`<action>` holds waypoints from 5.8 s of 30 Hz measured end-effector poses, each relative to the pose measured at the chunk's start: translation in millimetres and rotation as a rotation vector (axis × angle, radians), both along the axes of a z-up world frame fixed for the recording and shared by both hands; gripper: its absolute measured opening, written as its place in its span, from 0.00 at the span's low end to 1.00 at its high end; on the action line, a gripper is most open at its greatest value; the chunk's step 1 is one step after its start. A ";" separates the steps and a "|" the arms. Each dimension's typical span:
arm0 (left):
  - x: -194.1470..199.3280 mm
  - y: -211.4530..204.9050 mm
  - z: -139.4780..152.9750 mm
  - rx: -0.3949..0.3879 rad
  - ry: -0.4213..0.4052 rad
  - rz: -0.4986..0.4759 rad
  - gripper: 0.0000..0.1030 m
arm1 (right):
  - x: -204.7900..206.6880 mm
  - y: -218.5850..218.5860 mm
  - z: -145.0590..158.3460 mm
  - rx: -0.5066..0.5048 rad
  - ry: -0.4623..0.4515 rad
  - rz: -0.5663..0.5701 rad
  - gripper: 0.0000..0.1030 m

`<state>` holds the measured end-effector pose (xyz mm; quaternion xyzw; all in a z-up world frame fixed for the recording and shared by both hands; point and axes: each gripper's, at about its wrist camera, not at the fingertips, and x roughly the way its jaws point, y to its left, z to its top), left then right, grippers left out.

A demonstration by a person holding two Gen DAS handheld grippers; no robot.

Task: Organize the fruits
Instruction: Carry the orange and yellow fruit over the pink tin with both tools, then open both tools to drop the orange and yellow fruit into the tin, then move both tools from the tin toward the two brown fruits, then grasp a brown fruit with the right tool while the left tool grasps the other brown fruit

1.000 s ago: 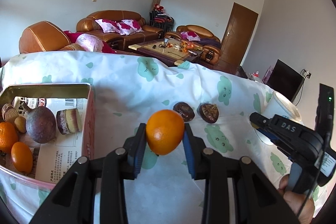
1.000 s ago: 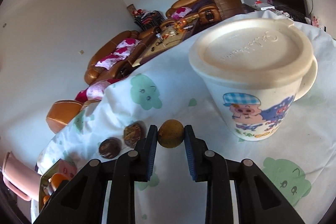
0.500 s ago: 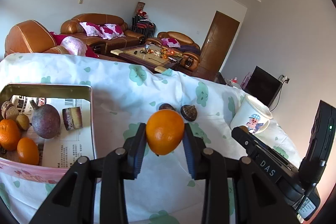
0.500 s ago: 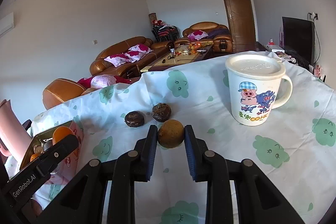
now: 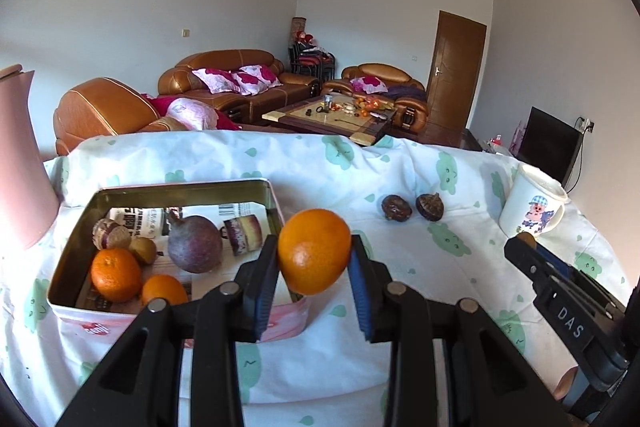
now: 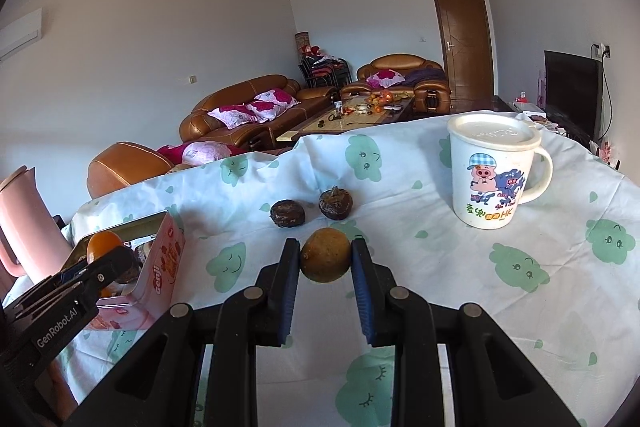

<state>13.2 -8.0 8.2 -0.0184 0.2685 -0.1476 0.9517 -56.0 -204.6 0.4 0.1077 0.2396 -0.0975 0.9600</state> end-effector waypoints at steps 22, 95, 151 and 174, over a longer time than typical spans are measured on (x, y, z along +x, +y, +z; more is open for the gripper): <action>21.5 100.8 3.9 0.085 -0.008 0.220 0.34 | 41.1 147.6 16.9 -0.008 -0.041 0.263 0.27; 31.9 107.1 -15.2 0.201 -0.029 0.373 1.00 | 62.4 150.2 5.2 -0.021 -0.136 0.255 0.71; 28.2 -94.3 -0.9 0.295 -0.020 0.072 1.00 | 118.3 -67.1 -22.5 0.017 0.235 0.130 0.71; 111.3 -147.7 -22.3 0.232 0.191 0.045 0.76 | 120.1 -97.9 -5.2 -0.059 0.071 0.021 0.37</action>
